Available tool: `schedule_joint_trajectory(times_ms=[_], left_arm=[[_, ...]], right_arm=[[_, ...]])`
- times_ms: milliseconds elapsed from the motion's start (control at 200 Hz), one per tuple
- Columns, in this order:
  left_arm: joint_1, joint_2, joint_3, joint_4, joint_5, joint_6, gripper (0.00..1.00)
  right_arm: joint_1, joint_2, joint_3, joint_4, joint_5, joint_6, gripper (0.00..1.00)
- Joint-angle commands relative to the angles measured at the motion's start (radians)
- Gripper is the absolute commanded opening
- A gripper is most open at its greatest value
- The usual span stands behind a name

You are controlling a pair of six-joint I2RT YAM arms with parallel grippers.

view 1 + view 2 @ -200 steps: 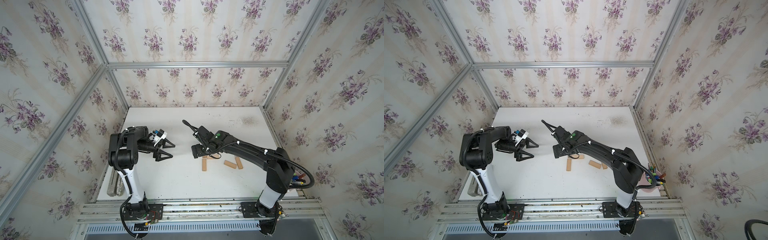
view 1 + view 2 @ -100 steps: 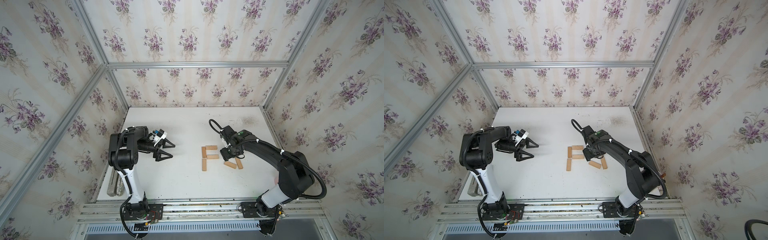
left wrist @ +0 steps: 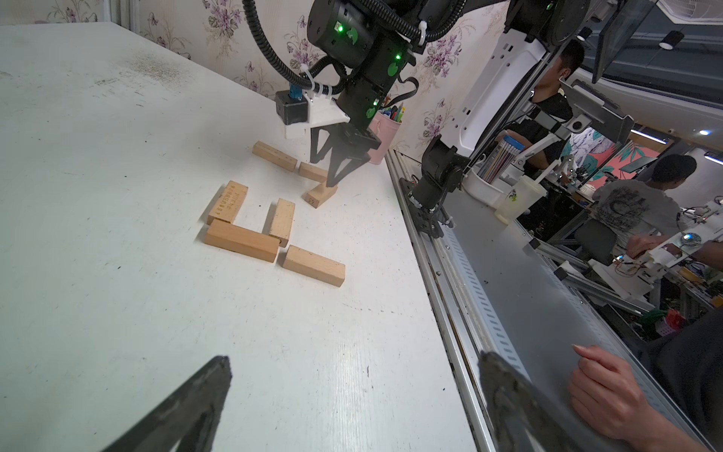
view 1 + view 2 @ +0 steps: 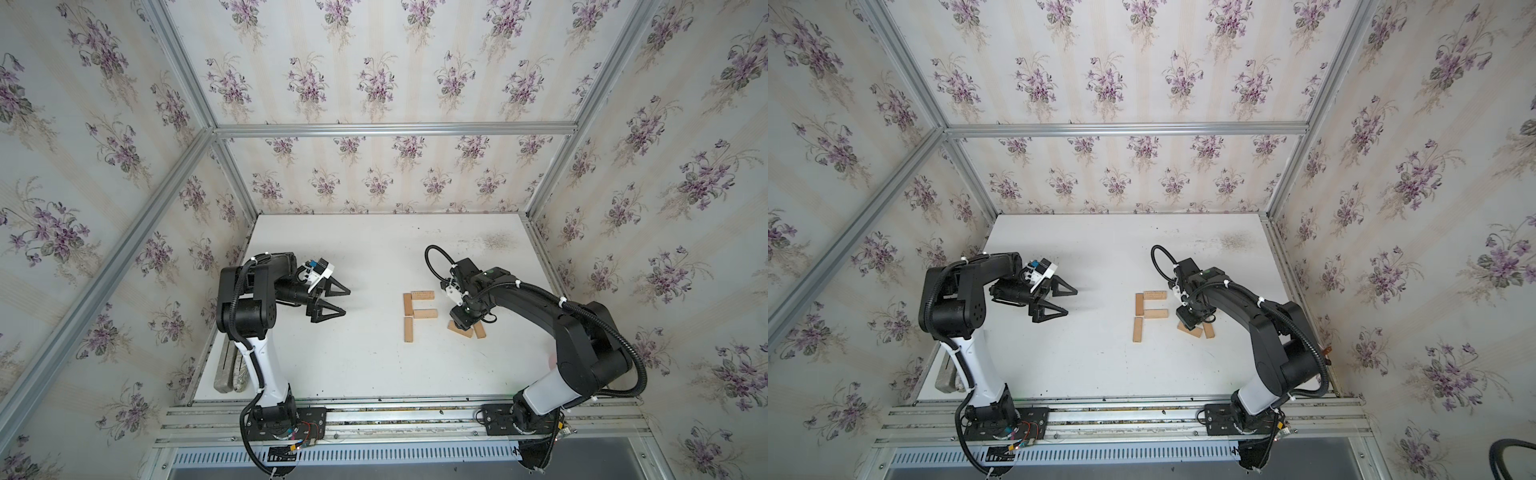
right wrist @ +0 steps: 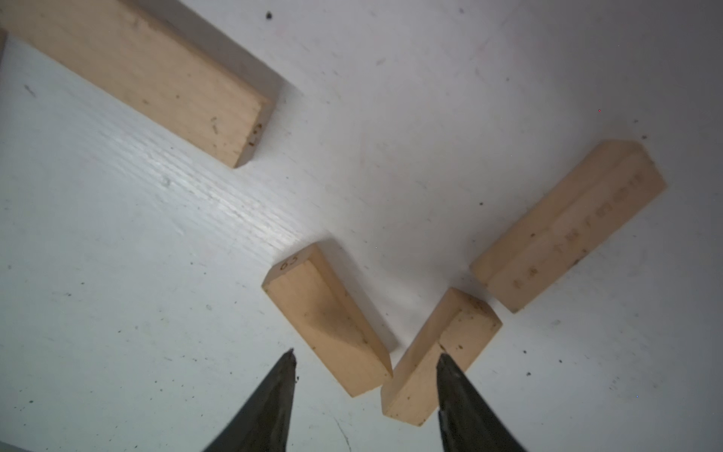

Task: Assemble the number 8 with building blocks
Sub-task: Pick up the building block from the center of the board.

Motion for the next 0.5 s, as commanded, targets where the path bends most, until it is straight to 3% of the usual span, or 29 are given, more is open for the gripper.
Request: schedule_joint_trajectory(times_ms=[0, 220, 495], left_arm=[[0.001, -0.001, 0.003, -0.170, 0.005, 0.383, 1.00], [0.000, -0.003, 0.002, -0.170, 0.005, 0.382, 1.00], [0.001, -0.002, 0.002, -0.171, 0.005, 0.382, 1.00]], right_arm=[[0.006, 0.011, 0.001, 0.023, -0.047, -0.043, 0.56], [0.013, 0.044, -0.019, 0.041, -0.037, -0.051, 0.56], [0.020, 0.095, -0.012, 0.055, -0.041, -0.043, 0.48]])
